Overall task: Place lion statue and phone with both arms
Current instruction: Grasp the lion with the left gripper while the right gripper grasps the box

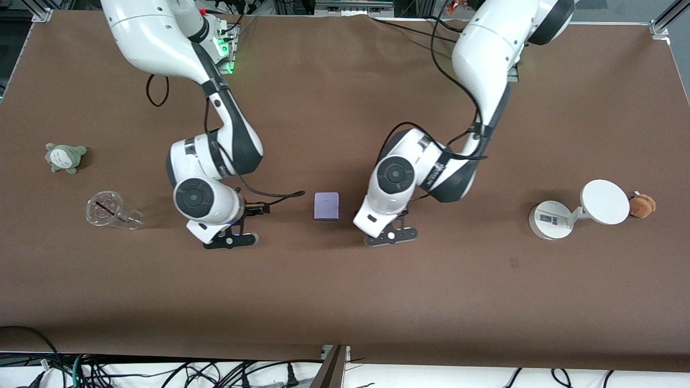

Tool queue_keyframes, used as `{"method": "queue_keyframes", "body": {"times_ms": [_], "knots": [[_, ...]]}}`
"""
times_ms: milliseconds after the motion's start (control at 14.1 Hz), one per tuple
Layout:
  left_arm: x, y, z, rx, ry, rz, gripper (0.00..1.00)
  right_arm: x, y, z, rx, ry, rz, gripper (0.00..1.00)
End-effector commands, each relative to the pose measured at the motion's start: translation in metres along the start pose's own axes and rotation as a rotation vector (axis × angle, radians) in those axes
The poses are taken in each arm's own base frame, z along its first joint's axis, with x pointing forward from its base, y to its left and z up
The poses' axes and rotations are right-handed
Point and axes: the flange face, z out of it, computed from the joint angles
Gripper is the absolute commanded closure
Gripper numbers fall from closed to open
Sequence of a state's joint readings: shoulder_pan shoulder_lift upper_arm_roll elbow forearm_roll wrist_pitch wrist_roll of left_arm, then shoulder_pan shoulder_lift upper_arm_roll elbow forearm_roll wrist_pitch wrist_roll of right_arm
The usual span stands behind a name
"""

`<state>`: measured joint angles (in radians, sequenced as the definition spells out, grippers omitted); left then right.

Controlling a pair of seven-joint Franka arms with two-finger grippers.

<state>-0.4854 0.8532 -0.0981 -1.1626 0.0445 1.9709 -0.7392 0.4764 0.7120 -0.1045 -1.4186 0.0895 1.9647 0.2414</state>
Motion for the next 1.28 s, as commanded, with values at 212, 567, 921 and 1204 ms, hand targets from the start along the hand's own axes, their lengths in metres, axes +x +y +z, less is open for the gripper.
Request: {"method": "queue_keyframes", "body": {"times_ms": [212,567,921,1204], "knots": [[0.003,-0.102,-0.024,0.067,-0.058,0.124,1.00,-0.015,-0.077,0.019,0.018,0.057,0.079,0.00],[0.033,-0.198,-0.009,0.044,-0.063,0.270,1.00,-0.029,-0.132,0.039,0.101,0.078,0.056,0.00],[0.040,-0.273,-0.008,0.026,-0.074,0.299,1.00,-0.051,-0.189,0.075,0.099,0.127,0.027,0.00],[0.039,-0.312,0.012,0.012,-0.053,0.341,1.00,-0.053,-0.195,0.082,0.103,0.138,0.032,0.00]]}}
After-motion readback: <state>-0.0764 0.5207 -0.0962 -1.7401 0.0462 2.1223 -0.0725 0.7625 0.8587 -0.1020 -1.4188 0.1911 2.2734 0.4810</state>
